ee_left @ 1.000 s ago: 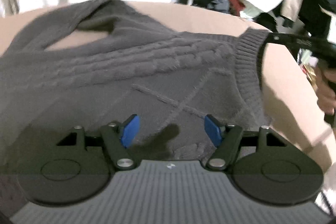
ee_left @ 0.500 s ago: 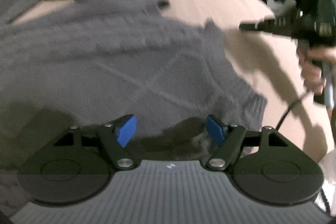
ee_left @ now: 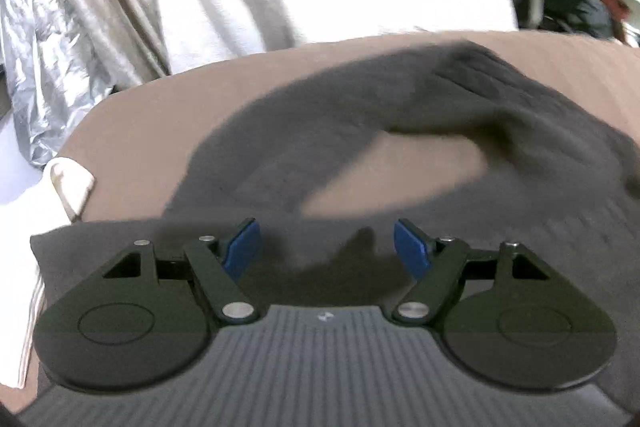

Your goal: Fold clothes

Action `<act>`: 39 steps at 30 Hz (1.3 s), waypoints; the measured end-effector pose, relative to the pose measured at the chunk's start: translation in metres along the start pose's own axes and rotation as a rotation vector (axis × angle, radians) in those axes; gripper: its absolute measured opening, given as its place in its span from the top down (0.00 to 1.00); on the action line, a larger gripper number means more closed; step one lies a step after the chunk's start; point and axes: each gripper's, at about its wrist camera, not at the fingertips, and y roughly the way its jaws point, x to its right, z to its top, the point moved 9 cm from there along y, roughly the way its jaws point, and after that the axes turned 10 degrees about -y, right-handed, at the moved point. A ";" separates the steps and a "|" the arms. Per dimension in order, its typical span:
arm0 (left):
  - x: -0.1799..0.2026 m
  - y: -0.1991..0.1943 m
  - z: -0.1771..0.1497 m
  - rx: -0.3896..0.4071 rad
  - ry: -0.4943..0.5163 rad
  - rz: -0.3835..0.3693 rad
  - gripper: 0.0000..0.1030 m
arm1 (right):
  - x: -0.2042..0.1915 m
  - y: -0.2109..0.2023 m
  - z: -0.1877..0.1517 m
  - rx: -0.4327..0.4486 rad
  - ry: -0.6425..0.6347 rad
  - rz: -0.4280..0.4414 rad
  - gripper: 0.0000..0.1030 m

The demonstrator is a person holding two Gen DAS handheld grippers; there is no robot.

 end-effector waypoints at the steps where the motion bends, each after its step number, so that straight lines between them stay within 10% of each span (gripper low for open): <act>1: -0.001 0.009 0.005 -0.010 0.014 0.009 0.29 | 0.001 0.009 0.002 -0.003 0.006 -0.003 0.49; 10: -0.002 0.078 0.035 -0.052 0.168 0.104 0.28 | 0.009 0.067 -0.028 -0.032 0.073 0.091 0.41; 15: -0.009 0.103 0.047 -0.104 0.078 0.173 0.28 | 0.005 0.075 -0.026 -0.019 0.096 0.134 0.41; 17: -0.016 0.104 0.058 -0.106 0.067 0.212 0.53 | 0.002 0.076 -0.026 -0.019 0.098 0.126 0.41; 18: -0.019 0.101 0.062 -0.089 0.075 0.229 0.93 | 0.001 0.076 -0.026 -0.021 0.096 0.119 0.40; 33: -0.071 -0.086 0.137 0.417 0.023 0.345 0.92 | -0.010 0.057 -0.028 0.014 -0.082 -0.079 0.50; 39: -0.068 -0.132 0.110 0.430 0.047 0.306 0.92 | -0.029 0.043 -0.024 0.023 -0.109 -0.028 0.49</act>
